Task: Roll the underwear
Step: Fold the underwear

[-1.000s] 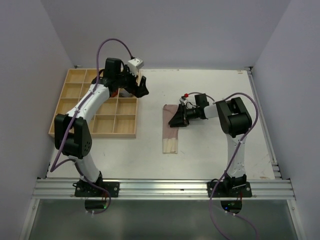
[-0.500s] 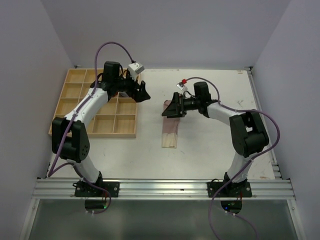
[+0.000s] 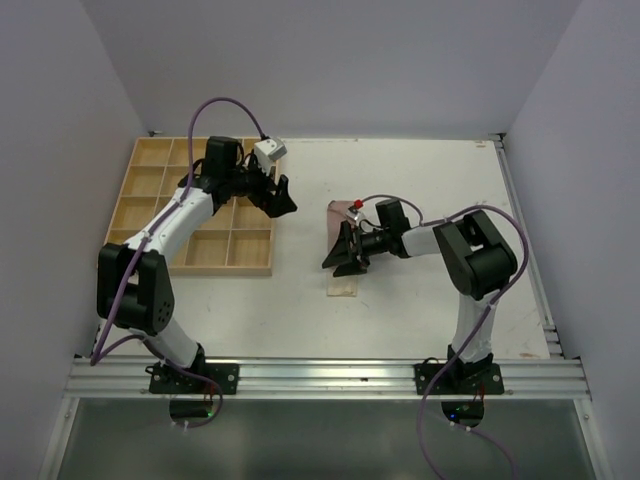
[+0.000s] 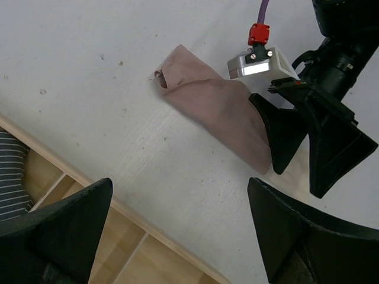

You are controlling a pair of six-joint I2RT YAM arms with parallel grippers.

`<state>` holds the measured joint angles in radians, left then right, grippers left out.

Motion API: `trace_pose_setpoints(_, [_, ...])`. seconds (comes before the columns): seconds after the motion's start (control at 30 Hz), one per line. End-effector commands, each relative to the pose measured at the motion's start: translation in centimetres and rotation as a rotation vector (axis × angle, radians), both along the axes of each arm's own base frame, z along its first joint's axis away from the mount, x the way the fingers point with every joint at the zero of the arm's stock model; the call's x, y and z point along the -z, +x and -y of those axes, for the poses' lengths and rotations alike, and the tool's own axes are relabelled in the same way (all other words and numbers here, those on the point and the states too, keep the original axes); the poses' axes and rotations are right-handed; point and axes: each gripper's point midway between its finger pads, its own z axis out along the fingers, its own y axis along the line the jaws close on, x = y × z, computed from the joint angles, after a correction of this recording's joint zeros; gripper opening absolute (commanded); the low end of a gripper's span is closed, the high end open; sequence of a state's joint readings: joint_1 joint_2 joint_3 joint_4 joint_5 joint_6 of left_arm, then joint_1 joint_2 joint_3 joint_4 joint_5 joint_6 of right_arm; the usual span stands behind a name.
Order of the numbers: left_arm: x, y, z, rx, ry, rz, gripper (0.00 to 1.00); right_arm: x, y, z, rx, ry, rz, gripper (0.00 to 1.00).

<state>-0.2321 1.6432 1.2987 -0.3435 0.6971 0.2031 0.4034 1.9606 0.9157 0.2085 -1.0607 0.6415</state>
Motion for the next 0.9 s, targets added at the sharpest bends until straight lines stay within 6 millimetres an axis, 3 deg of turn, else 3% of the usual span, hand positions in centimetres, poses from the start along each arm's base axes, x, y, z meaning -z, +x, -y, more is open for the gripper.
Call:
trace_pose_setpoints(0.0, [-1.6,0.2,-0.3,0.005,0.009,0.090,1.00,4.1,-1.4,0.8,-0.026,-0.046,-0.045,0.95])
trace_pose_setpoints(0.1, [-1.5,0.0,-0.5,0.018,0.028,0.097,1.00,2.1,-0.6,0.2,-0.036,-0.004,-0.001,0.95])
trace_pose_setpoints(0.13, [-1.7,0.1,-0.5,0.026,0.033,0.112,1.00,-0.4,0.3,-0.2,-0.032,0.023,0.060,0.95])
trace_pose_setpoints(0.2, [-1.9,0.0,-0.4,0.036,0.034,0.119,1.00,-3.1,0.9,-0.4,-0.021,0.035,0.103,0.96])
trace_pose_setpoints(0.23, [-2.1,-0.1,-0.4,0.045,0.035,0.130,1.00,-6.2,1.5,-0.6,-0.005,0.063,0.169,0.96])
trace_pose_setpoints(0.33, [-2.2,-0.2,-0.4,0.054,0.035,0.141,1.00,-9.3,2.9,-0.7,0.005,0.064,0.256,0.99])
trace_pose_setpoints(0.4, [-2.1,-0.1,-0.3,0.057,0.034,0.144,1.00,-9.1,3.9,-0.7,-0.020,0.050,0.301,0.99])
trace_pose_setpoints(0.43, [-2.1,-0.1,-0.3,0.062,0.031,0.145,1.00,-10.0,5.0,-1.0,-0.038,0.054,0.344,0.99])
trace_pose_setpoints(0.47, [-2.0,0.0,-0.2,0.061,0.031,0.144,1.00,-8.0,5.1,-0.7,-0.049,0.013,0.280,0.99])
trace_pose_setpoints(0.5, [-2.3,0.5,-0.1,0.060,0.029,0.162,1.00,-7.8,8.3,-1.0,-0.021,0.030,0.306,0.99])
trace_pose_setpoints(0.53, [-2.2,0.6,-0.1,0.058,0.030,0.159,1.00,-8.5,8.9,-1.3,-0.019,0.045,0.349,0.99])
trace_pose_setpoints(0.67, [-2.3,1.2,-0.1,0.050,0.029,0.164,1.00,-7.1,12.8,-1.5,0.029,0.055,0.345,0.99])
trace_pose_setpoints(0.7, [-2.4,1.3,-0.1,0.045,0.028,0.161,1.00,-5.5,13.7,-1.4,0.048,0.037,0.320,0.99])
trace_pose_setpoints(0.77, [-2.8,1.7,-0.1,0.036,0.028,0.171,1.00,-5.3,15.3,-1.5,0.064,0.043,0.352,0.98])
trace_pose_setpoints(0.87, [-3.1,1.9,-0.2,0.029,0.033,0.175,1.00,-2.0,16.8,-1.4,0.078,0.018,0.330,0.99])
